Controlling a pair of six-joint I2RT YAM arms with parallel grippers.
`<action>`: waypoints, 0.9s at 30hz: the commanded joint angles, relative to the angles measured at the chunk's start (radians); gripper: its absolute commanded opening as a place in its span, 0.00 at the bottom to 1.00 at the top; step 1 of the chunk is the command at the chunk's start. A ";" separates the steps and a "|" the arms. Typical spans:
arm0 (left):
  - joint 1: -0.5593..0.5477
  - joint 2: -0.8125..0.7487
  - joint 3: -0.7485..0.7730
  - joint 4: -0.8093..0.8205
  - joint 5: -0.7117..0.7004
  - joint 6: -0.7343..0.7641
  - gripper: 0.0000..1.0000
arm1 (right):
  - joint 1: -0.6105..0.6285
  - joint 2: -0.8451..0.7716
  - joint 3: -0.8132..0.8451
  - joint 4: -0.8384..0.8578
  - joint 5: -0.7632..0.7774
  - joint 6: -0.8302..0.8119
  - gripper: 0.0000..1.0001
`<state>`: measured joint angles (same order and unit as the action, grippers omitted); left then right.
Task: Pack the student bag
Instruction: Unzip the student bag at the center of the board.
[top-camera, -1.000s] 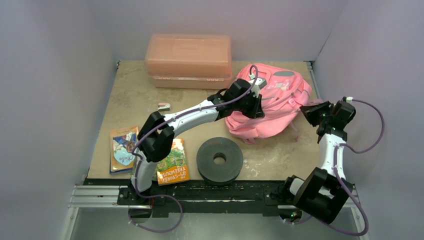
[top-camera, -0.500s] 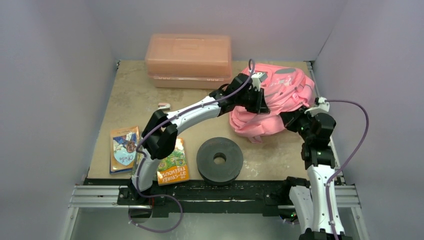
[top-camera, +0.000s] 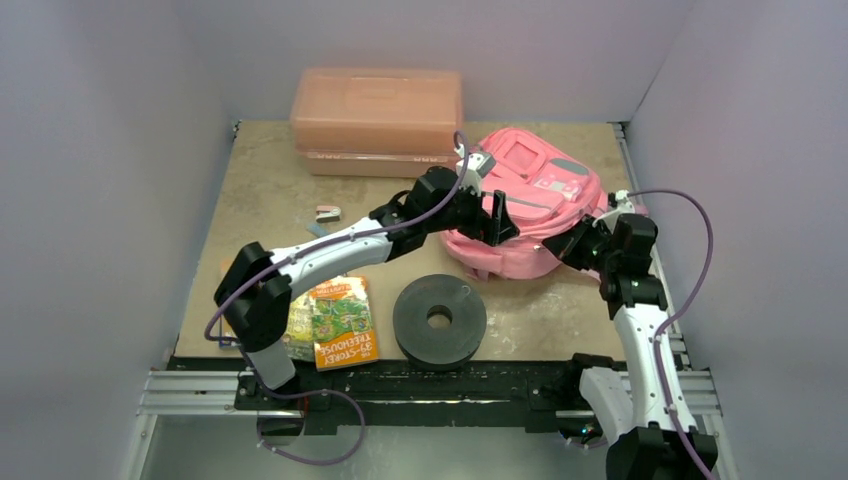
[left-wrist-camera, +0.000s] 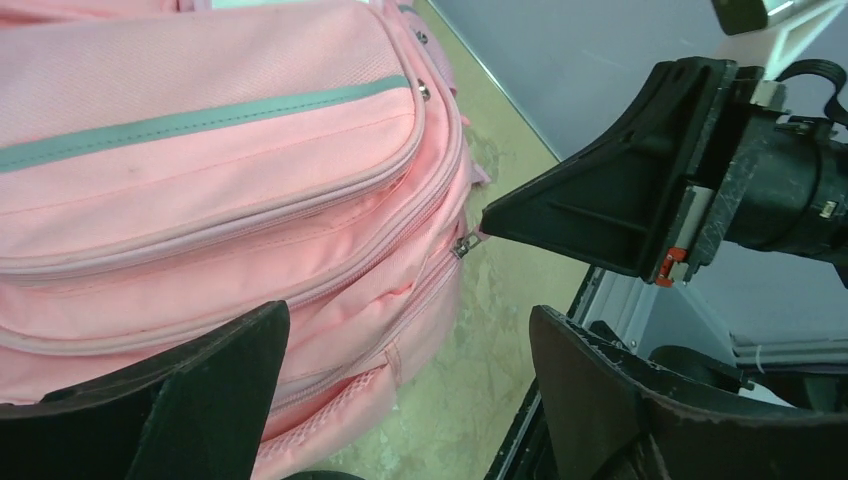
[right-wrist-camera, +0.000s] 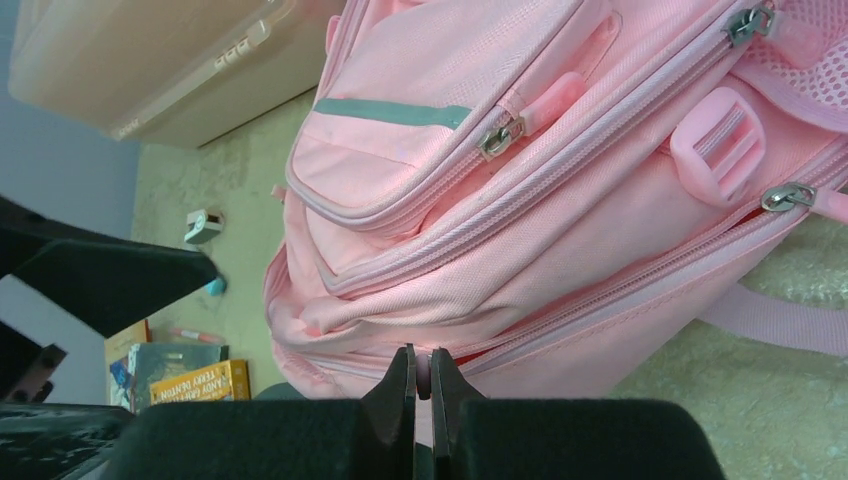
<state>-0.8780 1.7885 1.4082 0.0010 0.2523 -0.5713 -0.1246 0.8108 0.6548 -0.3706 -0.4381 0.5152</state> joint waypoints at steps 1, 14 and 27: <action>-0.014 -0.121 -0.096 0.127 -0.139 0.112 0.88 | 0.000 -0.014 0.099 0.027 -0.026 -0.026 0.00; 0.256 -0.191 -0.346 0.033 -0.112 -0.333 0.89 | 0.039 -0.035 0.142 -0.085 0.075 -0.107 0.00; 0.268 0.122 -0.393 0.622 0.197 -0.642 0.43 | 0.074 -0.032 0.179 -0.188 0.202 -0.122 0.00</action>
<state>-0.5800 1.8557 0.9707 0.3813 0.3428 -1.1076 -0.0570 0.7986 0.7448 -0.5404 -0.2874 0.4065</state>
